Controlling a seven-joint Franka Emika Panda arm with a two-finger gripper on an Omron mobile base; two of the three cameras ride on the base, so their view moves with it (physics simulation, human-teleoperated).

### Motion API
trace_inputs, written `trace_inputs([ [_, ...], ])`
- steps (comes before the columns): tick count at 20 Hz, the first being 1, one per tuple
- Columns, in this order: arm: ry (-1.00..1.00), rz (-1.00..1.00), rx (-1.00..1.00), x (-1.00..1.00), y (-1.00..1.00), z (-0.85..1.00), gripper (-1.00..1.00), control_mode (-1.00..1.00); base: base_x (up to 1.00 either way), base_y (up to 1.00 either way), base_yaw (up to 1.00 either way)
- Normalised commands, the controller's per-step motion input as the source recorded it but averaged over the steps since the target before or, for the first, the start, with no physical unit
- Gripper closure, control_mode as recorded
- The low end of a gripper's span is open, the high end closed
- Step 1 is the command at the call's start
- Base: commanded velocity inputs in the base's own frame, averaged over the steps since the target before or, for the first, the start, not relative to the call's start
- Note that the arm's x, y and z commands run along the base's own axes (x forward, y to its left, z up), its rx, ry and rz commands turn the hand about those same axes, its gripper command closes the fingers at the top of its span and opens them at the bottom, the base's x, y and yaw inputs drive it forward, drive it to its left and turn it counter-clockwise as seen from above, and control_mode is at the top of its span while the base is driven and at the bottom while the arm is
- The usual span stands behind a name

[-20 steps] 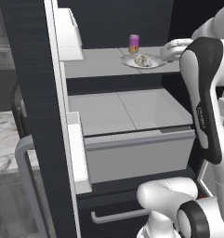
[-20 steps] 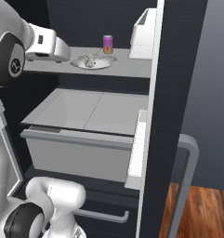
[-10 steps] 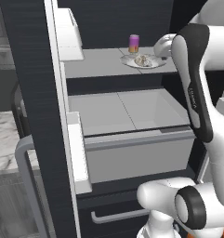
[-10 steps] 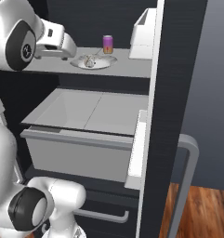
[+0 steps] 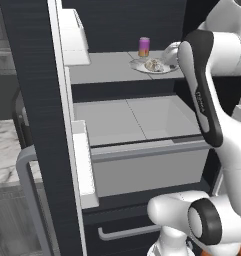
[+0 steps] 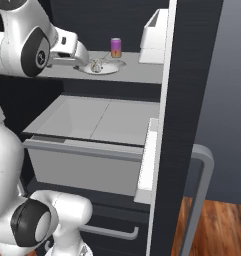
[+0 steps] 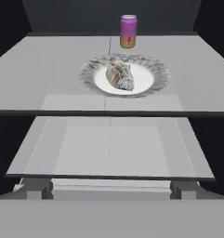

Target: Retrieve the fish from the fridge and place it on the saucepan with marinade on the stove.

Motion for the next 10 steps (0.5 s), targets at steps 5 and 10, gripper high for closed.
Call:
trace_inputs([
  [5, 0.04, 0.0, 0.0, 0.26, 0.0, -0.05, -1.0, -1.0, 0.0, 0.0, 0.0],
  [10, 0.11, 0.0, 0.01, 0.14, 0.0, 0.0, -1.0, -1.0, 0.0, 0.0, 0.0],
])
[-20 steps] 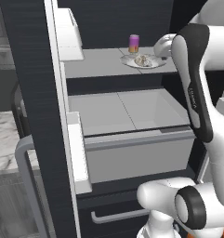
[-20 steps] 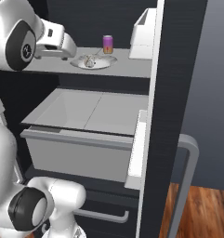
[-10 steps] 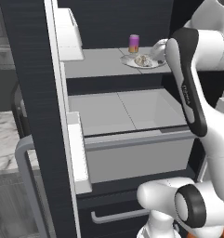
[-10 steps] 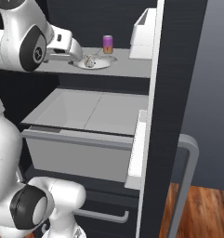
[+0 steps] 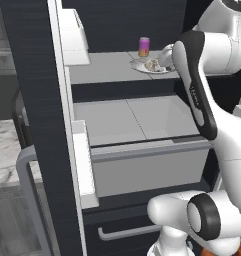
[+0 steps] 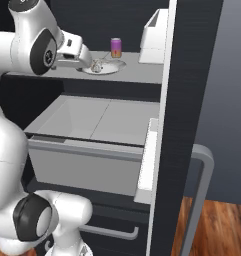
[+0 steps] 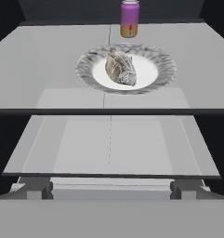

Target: Retrieve the fish from the fridge and place it on the saucepan with marinade on the stove.

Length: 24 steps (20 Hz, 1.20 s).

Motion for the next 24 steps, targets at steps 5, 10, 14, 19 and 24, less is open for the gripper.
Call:
trace_inputs([
  [5, 0.07, 0.0, 0.0, 0.37, 0.0, -0.04, -1.0, -1.0, 0.0, 0.0, 0.0],
  [10, 0.01, 0.0, 0.0, 0.43, 0.0, -0.13, -1.0, -1.0, 0.0, 0.0, 0.0],
  [14, 0.0, 0.0, 0.0, 0.43, 0.0, -0.18, -1.0, -1.0, 0.0, 0.0, 0.0],
  [19, 0.0, 0.0, 0.0, 0.5, 0.0, -0.04, -1.0, -1.0, 0.0, 0.0, 0.0],
  [24, 0.0, 0.0, 0.0, 0.44, -0.04, -0.04, -1.0, -1.0, 0.0, 0.0, 0.0],
])
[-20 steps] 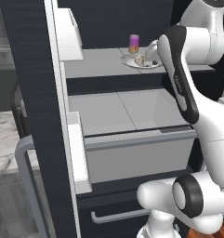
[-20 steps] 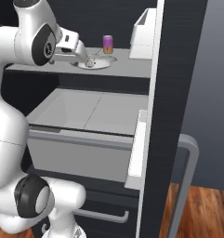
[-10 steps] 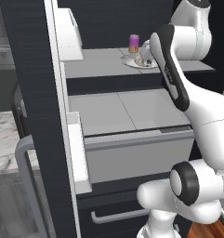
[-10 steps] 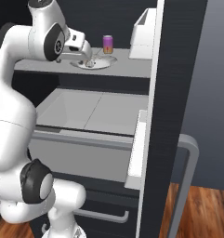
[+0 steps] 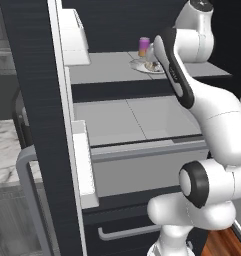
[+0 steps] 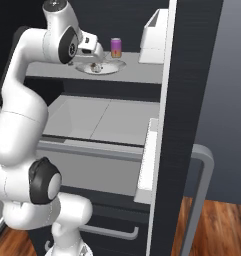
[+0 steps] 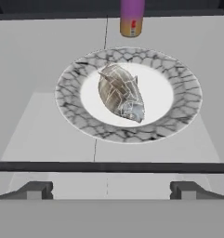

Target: Retrieve the fish from the fridge and place it on the saucepan with marinade on the stove.

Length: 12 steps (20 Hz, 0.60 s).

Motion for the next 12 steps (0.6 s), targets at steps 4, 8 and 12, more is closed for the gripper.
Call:
trace_inputs([
  [4, 0.0, 0.0, 0.0, 0.39, -0.1, -0.1, -1.0, -1.0, 0.0, 0.0, 0.0],
  [8, 0.0, 0.0, 0.0, 0.36, -0.11, -0.12, -1.0, -1.0, 0.0, 0.0, 0.0],
  [12, 0.0, 0.0, 0.0, 0.39, 0.0, -0.06, -1.0, -1.0, 0.0, 0.0, 0.0],
])
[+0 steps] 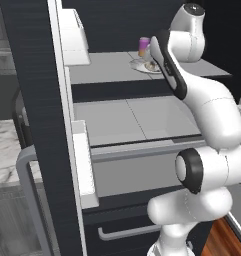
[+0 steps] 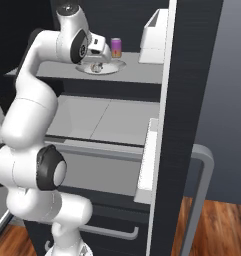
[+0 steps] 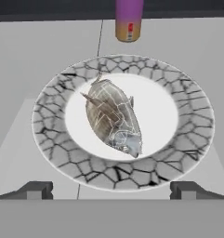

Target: Retrieve the fish from the fridge and place it on the saucepan with marinade on the stove.

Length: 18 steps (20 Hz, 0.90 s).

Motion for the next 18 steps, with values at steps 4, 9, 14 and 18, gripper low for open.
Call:
trace_inputs([
  [4, 0.01, 0.0, 0.0, 0.4, 0.0, 0.0, -1.0, -1.0, 0.0, 0.0, 0.0],
  [9, 0.03, 0.0, 0.0, 0.35, 0.0, -0.01, -1.0, -1.0, 0.0, 0.0, 0.0],
  [14, 0.02, 0.0, 0.0, 0.26, 0.0, -0.07, -1.0, -1.0, 0.0, 0.0, 0.0],
  [18, 0.01, 0.0, 0.0, 0.31, 0.0, -0.09, -1.0, -1.0, 0.0, 0.0, 0.0],
])
